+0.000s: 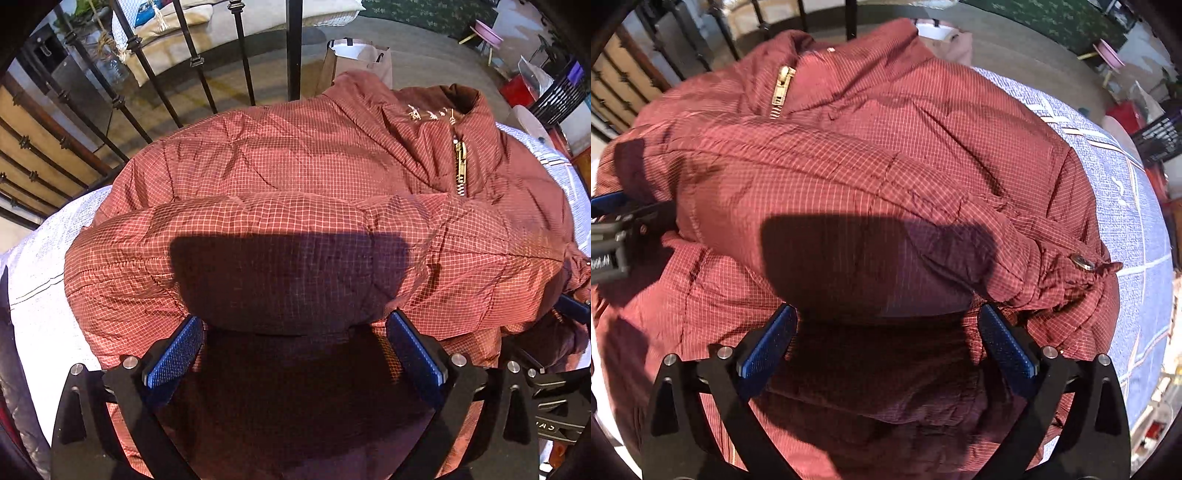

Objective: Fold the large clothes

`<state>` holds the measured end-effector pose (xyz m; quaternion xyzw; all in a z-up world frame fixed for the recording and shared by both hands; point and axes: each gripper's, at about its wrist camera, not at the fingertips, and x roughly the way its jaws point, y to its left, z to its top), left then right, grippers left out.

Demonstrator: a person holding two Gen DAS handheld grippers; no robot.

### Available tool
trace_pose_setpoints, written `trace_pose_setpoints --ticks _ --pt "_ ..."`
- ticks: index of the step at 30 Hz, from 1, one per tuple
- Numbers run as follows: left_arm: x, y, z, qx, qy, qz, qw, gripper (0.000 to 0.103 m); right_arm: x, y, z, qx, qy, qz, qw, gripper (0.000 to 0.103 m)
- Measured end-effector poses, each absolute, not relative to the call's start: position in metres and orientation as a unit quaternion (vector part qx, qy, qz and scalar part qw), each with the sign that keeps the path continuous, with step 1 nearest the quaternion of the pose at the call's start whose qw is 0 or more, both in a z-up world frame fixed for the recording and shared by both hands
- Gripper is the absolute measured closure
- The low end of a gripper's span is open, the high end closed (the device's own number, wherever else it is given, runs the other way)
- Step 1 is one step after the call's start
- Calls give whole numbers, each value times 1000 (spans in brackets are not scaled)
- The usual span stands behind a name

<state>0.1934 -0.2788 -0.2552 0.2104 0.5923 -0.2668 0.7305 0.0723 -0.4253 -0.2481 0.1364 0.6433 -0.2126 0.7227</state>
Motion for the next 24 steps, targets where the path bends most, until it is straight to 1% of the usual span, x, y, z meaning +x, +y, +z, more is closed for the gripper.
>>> trace_pose_setpoints --ticks 8,14,20,24 --pt "189 -279 -255 217 580 -270 737 5 84 -419 -258 118 647 -225 719 5" --pt "182 -272 -237 226 578 -273 735 6 73 -397 -250 106 644 -221 724 5" --pt "157 -237 -206 211 551 -281 757 6 51 -376 -221 109 619 -212 748 5" --pt "134 -193 -194 195 549 -273 765 6 29 -358 -202 91 608 -198 764 5"
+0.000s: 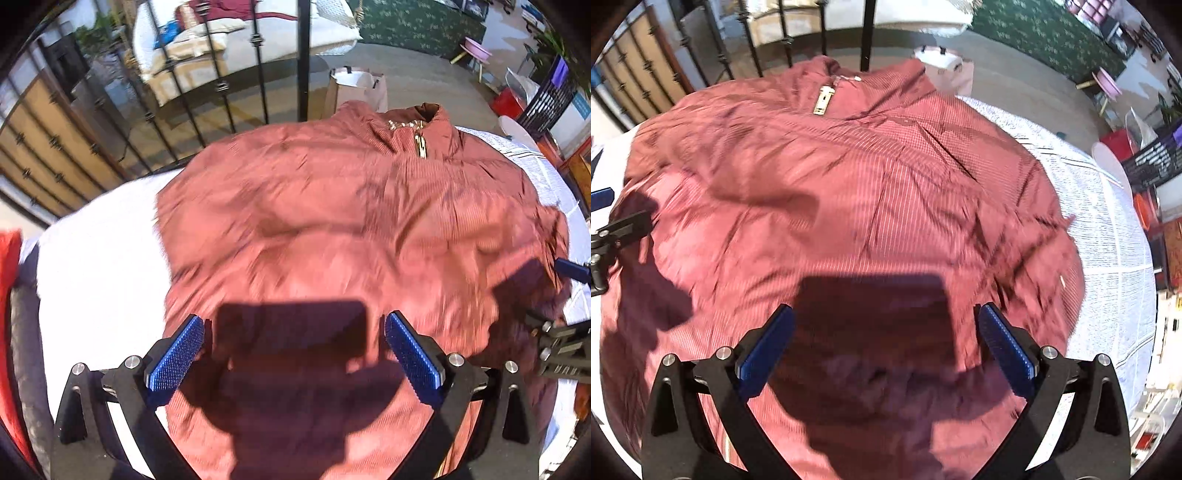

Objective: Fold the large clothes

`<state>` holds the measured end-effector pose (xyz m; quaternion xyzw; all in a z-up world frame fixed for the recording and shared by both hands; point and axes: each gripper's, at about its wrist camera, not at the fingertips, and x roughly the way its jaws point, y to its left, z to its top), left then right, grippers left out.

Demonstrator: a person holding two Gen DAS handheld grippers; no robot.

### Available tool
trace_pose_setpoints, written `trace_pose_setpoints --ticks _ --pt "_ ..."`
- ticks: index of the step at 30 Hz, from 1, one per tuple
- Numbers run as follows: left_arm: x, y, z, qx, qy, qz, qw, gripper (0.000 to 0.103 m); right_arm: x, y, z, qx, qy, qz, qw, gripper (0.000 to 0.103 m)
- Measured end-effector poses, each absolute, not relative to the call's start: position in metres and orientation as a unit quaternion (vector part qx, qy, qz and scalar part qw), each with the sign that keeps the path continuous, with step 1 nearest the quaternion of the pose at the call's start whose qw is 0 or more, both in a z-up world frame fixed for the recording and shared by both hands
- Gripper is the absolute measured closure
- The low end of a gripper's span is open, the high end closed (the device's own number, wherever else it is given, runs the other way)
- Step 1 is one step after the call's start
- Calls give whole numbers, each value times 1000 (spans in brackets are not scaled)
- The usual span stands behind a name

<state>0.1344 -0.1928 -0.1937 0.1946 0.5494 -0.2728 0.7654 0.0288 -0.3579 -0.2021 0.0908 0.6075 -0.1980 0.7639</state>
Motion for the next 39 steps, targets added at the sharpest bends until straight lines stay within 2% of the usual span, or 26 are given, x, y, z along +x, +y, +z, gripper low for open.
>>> trace_pose_setpoints --ticks 8,16,23,26,30,35,39 --pt "97 -93 -183 164 576 -224 769 7 -40 -351 -181 94 612 -167 767 5" --pt "62 8 -184 128 615 -196 753 8 -163 -367 -206 255 634 -129 719 5" --pt "25 49 -206 102 653 -196 725 12 -249 -361 -236 335 656 -97 669 22" --pt "9 53 -221 102 672 -215 702 20 -274 -355 -247 373 657 -86 649 27" --pt "-10 58 -236 97 687 -241 679 27 -296 -343 -257 412 660 -67 625 39" --pt "-11 74 -244 16 711 -239 661 38 -310 -321 -270 464 663 -21 587 40" --pt "-26 77 -249 18 726 -249 641 36 -309 -307 -278 464 676 -5 573 40"
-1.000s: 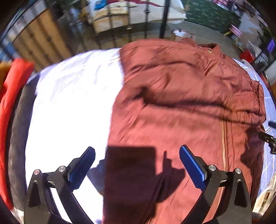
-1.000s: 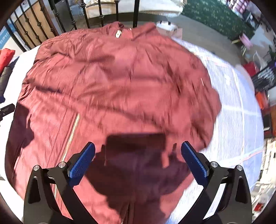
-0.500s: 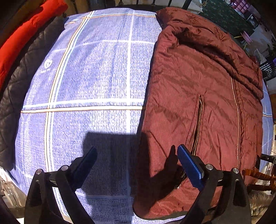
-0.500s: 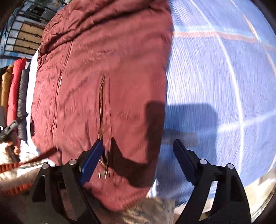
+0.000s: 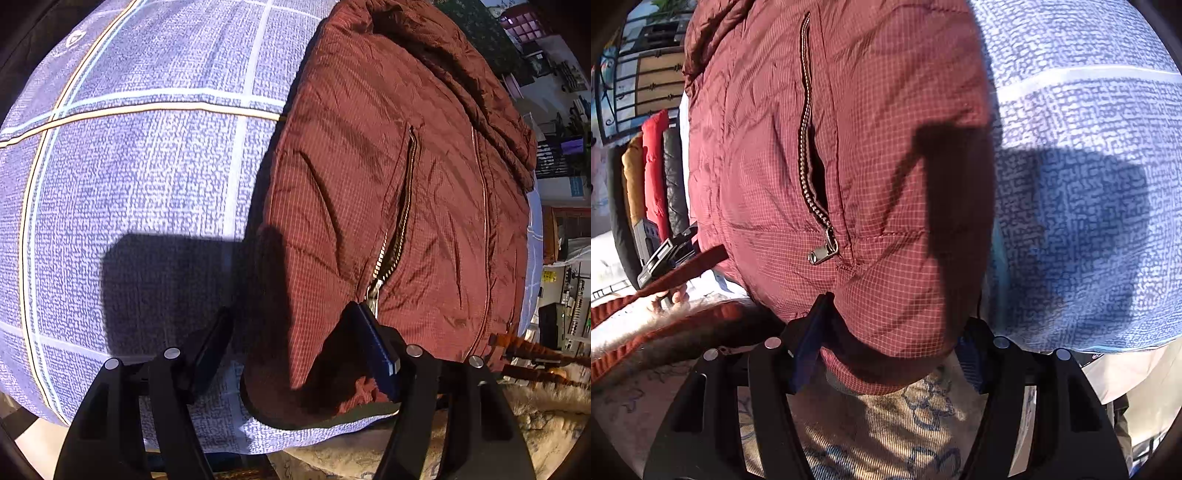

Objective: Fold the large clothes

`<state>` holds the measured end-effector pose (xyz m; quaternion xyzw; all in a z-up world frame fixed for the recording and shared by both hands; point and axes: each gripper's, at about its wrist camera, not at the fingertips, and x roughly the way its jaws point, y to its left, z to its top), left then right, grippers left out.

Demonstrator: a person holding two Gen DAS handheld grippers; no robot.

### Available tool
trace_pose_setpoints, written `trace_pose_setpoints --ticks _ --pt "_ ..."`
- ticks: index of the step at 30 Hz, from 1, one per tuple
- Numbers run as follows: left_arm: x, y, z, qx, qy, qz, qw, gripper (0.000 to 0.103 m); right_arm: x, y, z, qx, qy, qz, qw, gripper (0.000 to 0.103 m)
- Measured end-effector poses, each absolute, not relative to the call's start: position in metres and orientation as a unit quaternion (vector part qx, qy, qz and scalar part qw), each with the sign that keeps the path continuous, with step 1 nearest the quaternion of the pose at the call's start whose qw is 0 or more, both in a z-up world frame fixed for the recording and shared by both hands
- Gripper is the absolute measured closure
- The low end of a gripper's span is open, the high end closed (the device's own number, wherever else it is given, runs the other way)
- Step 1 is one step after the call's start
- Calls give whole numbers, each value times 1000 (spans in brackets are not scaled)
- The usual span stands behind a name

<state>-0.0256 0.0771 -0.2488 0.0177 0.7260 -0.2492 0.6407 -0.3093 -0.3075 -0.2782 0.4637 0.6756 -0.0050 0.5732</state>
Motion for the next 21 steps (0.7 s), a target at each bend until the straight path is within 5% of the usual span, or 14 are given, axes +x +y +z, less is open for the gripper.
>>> trace_pose_setpoints --ticks 2,6,9,12,21 --pt "-42 73 -249 49 727 -259 634 36 -313 -309 -279 469 674 -4 570 44" --pt "-58 59 -247 96 715 -270 638 49 -317 -310 -268 467 667 3 581 70" --pt "-57 50 -241 95 713 -271 640 71 -318 -311 -255 443 670 4 595 81" --pt "-56 39 -223 87 702 -290 644 82 -307 -309 -231 414 668 9 619 84" --pt "-88 31 -197 112 689 -356 621 92 -306 -303 -196 381 676 29 630 89"
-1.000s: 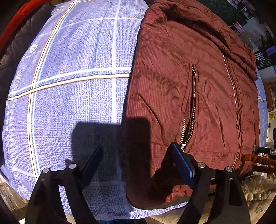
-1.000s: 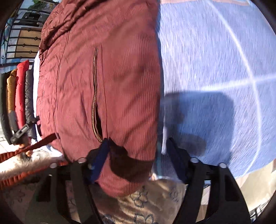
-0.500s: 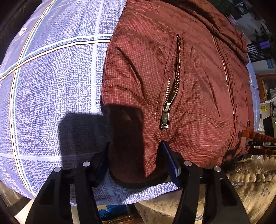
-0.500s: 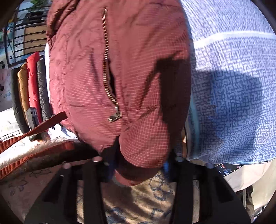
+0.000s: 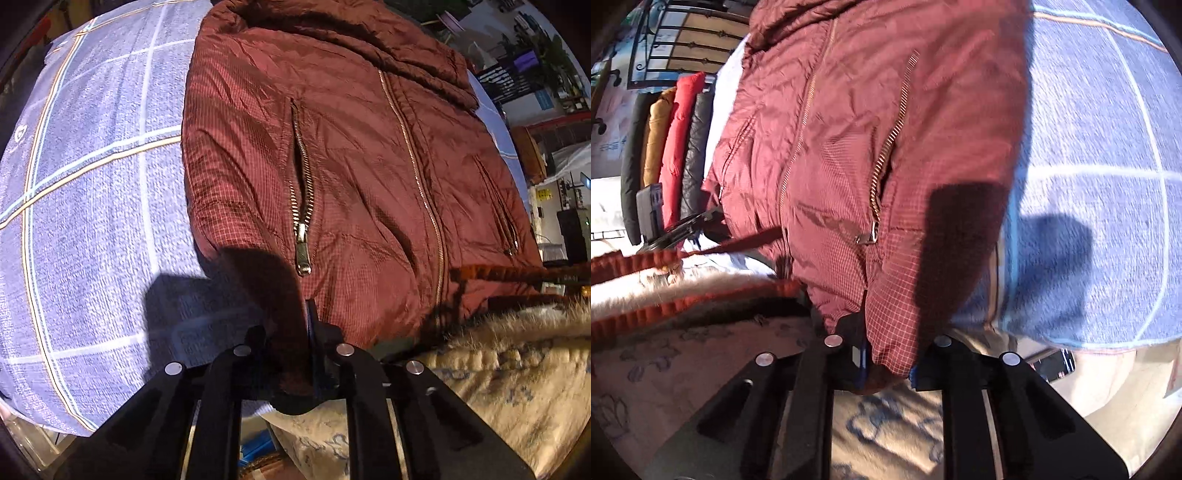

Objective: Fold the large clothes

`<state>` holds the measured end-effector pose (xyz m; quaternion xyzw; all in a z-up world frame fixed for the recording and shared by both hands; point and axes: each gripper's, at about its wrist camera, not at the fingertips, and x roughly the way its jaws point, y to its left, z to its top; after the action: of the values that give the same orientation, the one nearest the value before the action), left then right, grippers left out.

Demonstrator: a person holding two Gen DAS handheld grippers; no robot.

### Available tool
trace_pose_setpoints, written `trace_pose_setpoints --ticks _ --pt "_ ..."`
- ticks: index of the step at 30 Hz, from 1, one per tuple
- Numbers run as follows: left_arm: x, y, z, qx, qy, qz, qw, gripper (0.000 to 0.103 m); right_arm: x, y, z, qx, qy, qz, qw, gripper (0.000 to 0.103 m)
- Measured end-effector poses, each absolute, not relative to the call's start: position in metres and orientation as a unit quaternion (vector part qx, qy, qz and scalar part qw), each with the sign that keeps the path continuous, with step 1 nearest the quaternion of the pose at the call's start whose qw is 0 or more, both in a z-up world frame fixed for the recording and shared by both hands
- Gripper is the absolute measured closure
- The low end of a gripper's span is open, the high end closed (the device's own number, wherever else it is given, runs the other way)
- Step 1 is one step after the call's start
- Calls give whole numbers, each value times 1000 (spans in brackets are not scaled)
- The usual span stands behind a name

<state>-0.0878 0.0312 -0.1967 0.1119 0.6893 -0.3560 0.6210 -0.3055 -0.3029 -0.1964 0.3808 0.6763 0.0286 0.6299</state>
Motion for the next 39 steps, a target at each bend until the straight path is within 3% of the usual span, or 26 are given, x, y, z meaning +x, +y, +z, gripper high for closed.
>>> trace_pose_setpoints --ticks 11,18,26,39 --pt "-121 62 -193 75 736 -347 577 92 -360 -307 -200 422 697 20 579 91" --pt "-74 16 -157 96 678 -385 619 91 -300 -329 -184 393 670 44 628 91" --pt "31 -42 -112 71 602 -383 697 90 -212 -409 -159 368 605 -7 706 90" --pt "113 -130 -96 88 556 -325 760 89 -143 -497 -124 379 516 -119 759 90"
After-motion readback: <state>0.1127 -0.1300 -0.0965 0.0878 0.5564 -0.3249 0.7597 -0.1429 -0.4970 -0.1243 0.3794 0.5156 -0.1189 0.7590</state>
